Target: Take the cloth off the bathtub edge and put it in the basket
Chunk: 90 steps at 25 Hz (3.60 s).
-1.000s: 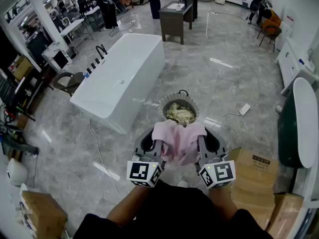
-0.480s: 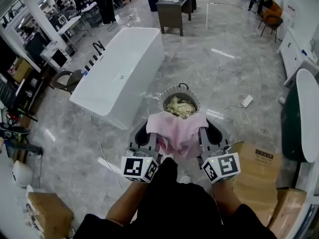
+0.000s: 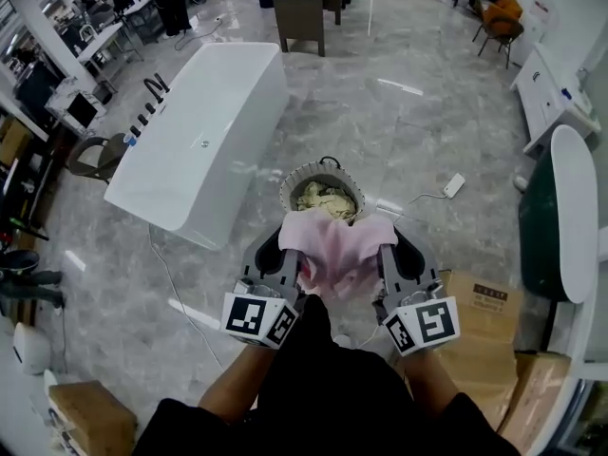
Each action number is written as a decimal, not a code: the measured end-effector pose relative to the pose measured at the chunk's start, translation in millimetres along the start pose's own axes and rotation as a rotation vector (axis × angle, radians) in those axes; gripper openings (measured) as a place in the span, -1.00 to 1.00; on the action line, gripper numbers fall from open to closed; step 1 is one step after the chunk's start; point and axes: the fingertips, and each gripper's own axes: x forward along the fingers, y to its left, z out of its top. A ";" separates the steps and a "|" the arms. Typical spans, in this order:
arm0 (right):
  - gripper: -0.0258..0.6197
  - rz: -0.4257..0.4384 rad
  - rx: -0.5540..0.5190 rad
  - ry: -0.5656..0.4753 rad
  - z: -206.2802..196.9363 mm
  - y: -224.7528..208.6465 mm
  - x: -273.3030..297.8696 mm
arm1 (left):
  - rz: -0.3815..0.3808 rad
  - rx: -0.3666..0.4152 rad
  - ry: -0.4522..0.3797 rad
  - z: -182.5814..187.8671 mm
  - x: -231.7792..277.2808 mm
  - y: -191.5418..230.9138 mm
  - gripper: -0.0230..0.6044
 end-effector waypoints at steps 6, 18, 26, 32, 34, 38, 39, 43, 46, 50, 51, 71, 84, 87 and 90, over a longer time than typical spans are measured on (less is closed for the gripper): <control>-0.78 -0.023 0.054 -0.014 10.1 -21.2 49.6 | -0.099 0.012 0.003 7.3 59.1 8.9 -0.80; -0.78 -0.100 0.006 -0.069 38.4 -41.1 141.8 | -0.162 -0.048 0.001 26.3 135.8 77.7 -0.80; -0.78 -0.102 -0.025 -0.056 44.6 -42.6 197.7 | -0.169 -0.081 -0.023 40.0 171.6 118.9 -0.80; -0.78 -0.097 -0.042 -0.022 36.8 -34.3 238.4 | -0.159 -0.097 -0.014 37.9 182.9 159.9 -0.80; -0.78 -0.110 -0.048 -0.024 38.4 -33.1 248.4 | -0.169 -0.108 -0.021 41.0 186.5 171.2 -0.80; -0.78 -0.134 -0.067 -0.026 39.7 -41.2 257.5 | -0.195 -0.134 -0.049 40.4 194.2 176.7 -0.80; -0.78 -0.139 -0.070 -0.025 39.6 -41.7 258.5 | -0.201 -0.137 -0.055 40.1 195.2 177.6 -0.80; -0.78 -0.119 -0.070 -0.009 43.3 -33.7 268.5 | -0.211 -0.137 -0.070 47.9 195.9 184.2 -0.80; -0.78 -0.091 -0.078 -0.010 50.2 -27.2 278.7 | -0.196 -0.139 -0.089 55.5 192.8 189.3 -0.80; -0.78 -0.081 -0.078 -0.032 54.5 -30.7 285.5 | -0.179 -0.134 -0.098 57.9 196.3 195.8 -0.80; -0.78 -0.076 -0.078 -0.032 55.2 -33.8 287.7 | -0.174 -0.130 -0.102 59.7 197.8 196.9 -0.80; -0.78 0.001 -0.060 -0.063 80.1 -89.3 332.1 | -0.142 -0.049 -0.106 80.0 269.5 187.5 -0.80; -0.78 0.038 -0.049 0.044 45.6 -135.7 379.1 | -0.090 -0.050 -0.019 42.8 335.5 209.0 -0.80; -0.78 0.045 -0.034 0.060 38.6 -151.6 386.9 | -0.073 -0.049 -0.002 33.9 350.3 209.7 -0.80; -0.78 0.058 -0.022 0.074 32.6 -167.6 394.1 | -0.055 -0.046 0.017 24.5 366.2 206.7 -0.80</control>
